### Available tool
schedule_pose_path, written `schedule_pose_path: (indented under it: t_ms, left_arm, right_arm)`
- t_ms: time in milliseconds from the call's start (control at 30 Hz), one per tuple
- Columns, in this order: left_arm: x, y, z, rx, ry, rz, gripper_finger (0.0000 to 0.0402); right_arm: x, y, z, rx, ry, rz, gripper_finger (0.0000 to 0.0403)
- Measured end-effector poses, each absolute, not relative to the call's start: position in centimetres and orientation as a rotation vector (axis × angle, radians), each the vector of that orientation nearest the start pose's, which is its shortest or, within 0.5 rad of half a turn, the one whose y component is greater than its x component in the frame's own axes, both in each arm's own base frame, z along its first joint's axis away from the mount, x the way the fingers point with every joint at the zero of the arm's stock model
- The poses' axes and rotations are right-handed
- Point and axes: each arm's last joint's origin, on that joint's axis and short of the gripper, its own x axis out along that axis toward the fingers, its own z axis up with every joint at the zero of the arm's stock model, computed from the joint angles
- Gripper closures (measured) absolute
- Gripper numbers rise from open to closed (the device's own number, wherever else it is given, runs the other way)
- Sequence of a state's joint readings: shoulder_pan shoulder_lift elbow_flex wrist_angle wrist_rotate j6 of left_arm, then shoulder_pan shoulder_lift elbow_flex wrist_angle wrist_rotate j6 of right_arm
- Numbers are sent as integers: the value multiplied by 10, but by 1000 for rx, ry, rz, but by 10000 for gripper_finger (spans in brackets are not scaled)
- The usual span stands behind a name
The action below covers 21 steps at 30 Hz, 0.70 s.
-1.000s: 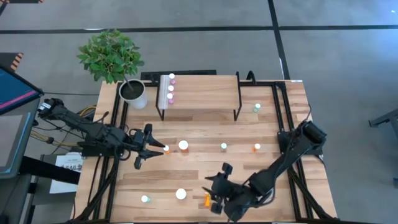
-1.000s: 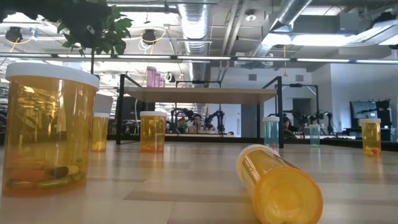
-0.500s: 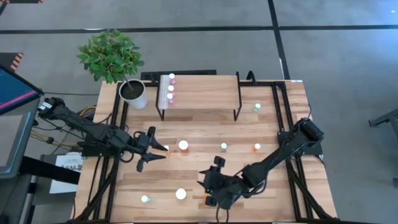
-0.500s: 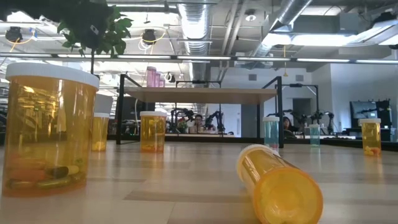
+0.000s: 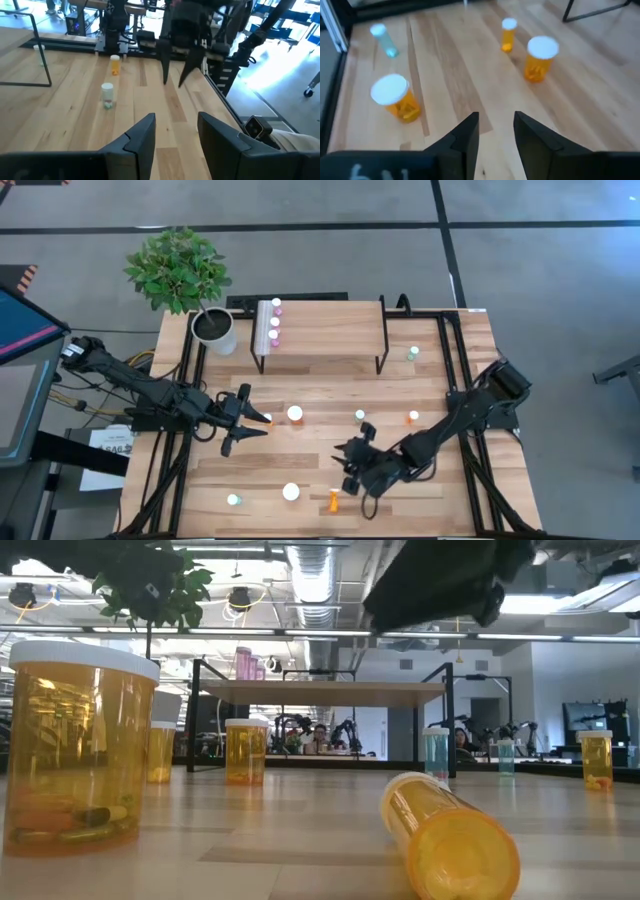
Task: Pick and place medicine bottles onto shelf by color
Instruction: Put the top left small orange pill bottle on the shelf
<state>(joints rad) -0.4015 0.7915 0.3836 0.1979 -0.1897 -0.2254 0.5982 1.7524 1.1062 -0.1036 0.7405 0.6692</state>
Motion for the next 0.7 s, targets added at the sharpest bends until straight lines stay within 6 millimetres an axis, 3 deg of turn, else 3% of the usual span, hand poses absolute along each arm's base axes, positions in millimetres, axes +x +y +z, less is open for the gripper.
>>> schedule_pose_path:
  t_ms: [167,367,700]
  left_arm:
    - [165,-64,226,-150,253,-175,268]
    - [163,-63,221,-174,310,-158,268]
    - [162,-60,214,-181,372,-61,268]
  right_arm:
    - [297,184,211,188,391,-297,264]
    - [296,185,211,216,219,-167,264]
    - [298,174,202,180,220,-164,267]
